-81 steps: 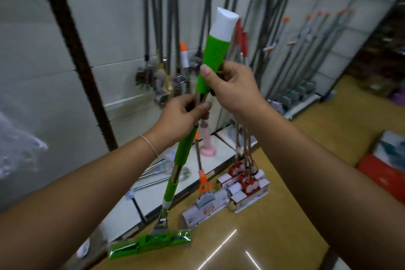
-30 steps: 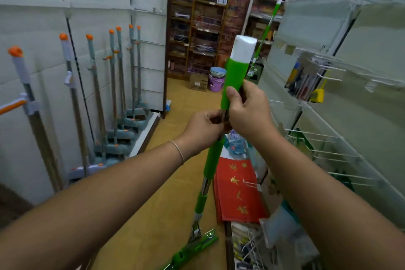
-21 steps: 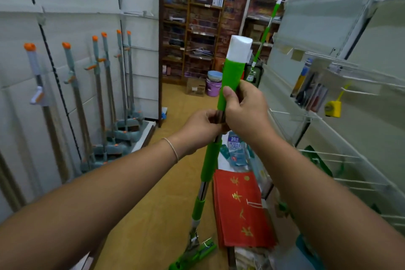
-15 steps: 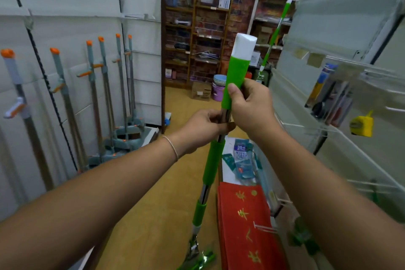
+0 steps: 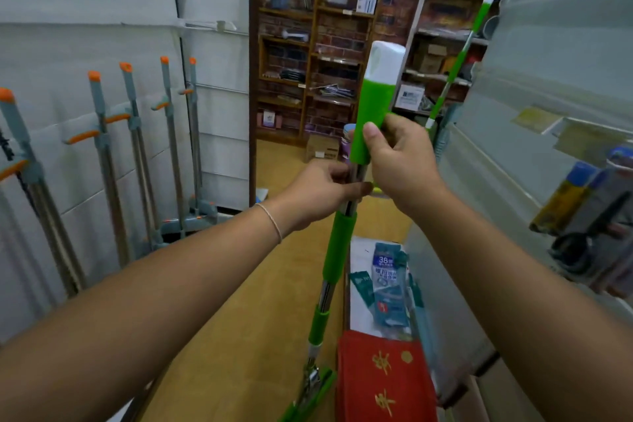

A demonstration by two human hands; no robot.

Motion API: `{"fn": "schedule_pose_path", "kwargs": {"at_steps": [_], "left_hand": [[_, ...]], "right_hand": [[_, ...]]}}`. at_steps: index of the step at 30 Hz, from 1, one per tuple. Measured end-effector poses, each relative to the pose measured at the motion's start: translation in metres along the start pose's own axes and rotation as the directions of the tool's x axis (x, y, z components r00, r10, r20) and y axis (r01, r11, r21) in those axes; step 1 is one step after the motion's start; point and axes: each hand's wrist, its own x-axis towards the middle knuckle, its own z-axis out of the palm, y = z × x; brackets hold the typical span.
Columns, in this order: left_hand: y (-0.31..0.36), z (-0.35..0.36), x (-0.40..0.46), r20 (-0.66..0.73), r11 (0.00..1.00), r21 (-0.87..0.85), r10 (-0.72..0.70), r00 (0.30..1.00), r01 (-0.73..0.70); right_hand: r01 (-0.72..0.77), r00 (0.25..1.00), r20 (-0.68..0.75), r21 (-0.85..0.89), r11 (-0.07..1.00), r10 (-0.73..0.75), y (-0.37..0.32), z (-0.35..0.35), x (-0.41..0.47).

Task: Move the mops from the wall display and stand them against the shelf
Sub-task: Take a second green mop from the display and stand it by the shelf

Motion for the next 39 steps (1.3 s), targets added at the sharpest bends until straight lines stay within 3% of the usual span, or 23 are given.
{"fn": "schedule_pose_path", "kwargs": {"at_steps": [8, 17, 26, 34, 39], "left_hand": [[-0.047, -0.021, 0.154, 0.053, 0.990, -0.132, 0.056, 0.997, -0.048], [-0.051, -0.056, 0.328, 0.217, 0.983, -0.129, 0.158, 0.963, -0.132], [-0.062, -0.062, 0.455, 0.237, 0.979, -0.143, 0.173, 0.956, -0.142], [-0.101, -0.058, 0.587, 0.263, 0.986, -0.093, 0.160, 0.951, -0.140], [-0.111, -0.047, 0.669, 0.292, 0.981, -0.151, 0.161, 0.943, -0.121]], "right_hand": [[-0.012, 0.997, -0.078, -0.026, 1.000, 0.010, 0.076, 0.031, 0.122], [-0.051, 0.973, -0.227, -0.023, 0.998, 0.044, 0.121, 0.044, 0.261], [-0.071, 0.941, -0.339, -0.195, 0.978, 0.001, 0.177, 0.045, 0.373], [-0.028, 0.942, -0.335, -0.101, 0.994, -0.007, 0.265, 0.043, 0.478], [-0.062, 0.940, -0.340, -0.059, 0.996, 0.038, 0.311, 0.029, 0.546]]}}
